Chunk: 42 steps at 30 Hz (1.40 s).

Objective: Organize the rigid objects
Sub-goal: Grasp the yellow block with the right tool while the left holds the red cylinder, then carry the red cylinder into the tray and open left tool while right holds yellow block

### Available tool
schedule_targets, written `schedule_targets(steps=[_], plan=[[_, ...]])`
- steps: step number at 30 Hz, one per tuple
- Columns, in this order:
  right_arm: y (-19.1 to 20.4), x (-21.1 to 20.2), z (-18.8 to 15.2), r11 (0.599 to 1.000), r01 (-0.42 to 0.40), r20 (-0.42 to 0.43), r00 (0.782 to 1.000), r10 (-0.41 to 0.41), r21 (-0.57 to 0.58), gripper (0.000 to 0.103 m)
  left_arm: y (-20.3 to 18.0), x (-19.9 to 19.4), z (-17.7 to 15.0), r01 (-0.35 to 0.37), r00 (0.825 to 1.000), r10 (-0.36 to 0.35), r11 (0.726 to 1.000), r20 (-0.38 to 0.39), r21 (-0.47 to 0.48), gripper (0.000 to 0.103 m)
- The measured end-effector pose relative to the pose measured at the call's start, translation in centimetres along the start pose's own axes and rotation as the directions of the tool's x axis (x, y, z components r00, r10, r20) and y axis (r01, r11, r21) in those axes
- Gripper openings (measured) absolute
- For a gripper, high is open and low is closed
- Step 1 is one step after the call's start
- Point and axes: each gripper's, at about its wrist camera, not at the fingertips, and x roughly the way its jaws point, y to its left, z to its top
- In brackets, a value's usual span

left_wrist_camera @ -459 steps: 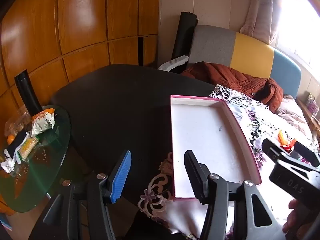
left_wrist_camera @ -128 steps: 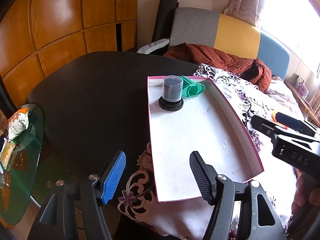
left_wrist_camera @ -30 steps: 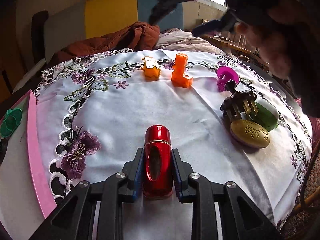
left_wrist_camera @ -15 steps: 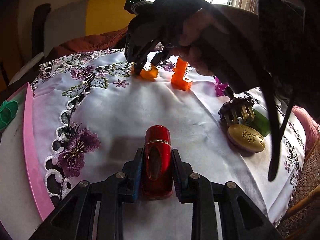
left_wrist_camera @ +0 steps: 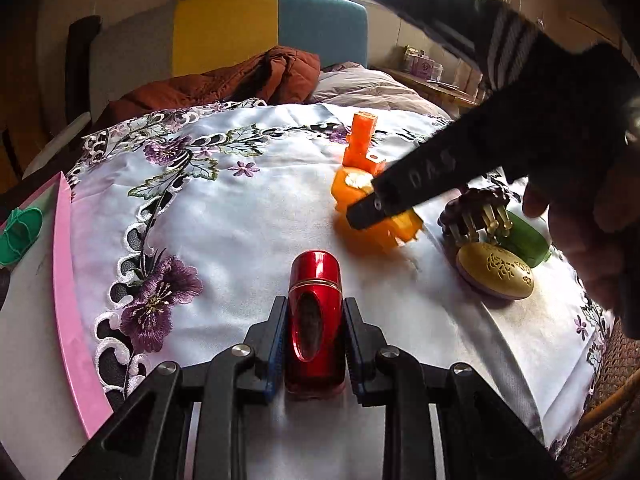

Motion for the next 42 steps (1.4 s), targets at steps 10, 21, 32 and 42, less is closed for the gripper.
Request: schedule_targets(steps=[10, 21, 32, 42], plan=[[-0.1, 0.2, -1.5, 1.000, 0.001, 0.101, 0.995, -0.001, -0.006, 0.028, -0.2, -0.1, -0.2, -0.027, 1.000, 0.027, 0.999, -0.001, 0.025, 0.026], [1.6, 0.5, -1.6, 0.987, 0.085, 0.145, 0.987, -0.065, -0.140, 0.027, 0.4, -1.1, 0.3, -0.028, 0.999, 0.026, 0.999, -0.044, -0.030, 0.026], [2.2, 0.6, -1.9, 0.977, 0.127, 0.176, 0.980, -0.097, -0.173, 0.027, 5.7, -8.7, 2.1, -0.097, 0.992, 0.111, 0.979, 0.066, -0.180, 0.026], [2.4, 0.6, -2.1, 0.972, 0.148, 0.186, 0.976, -0.113, -0.183, 0.027, 15.9, -13.1, -0.7, -0.287, 0.951, 0.309, 0.886, 0.001, -0.365, 0.026]])
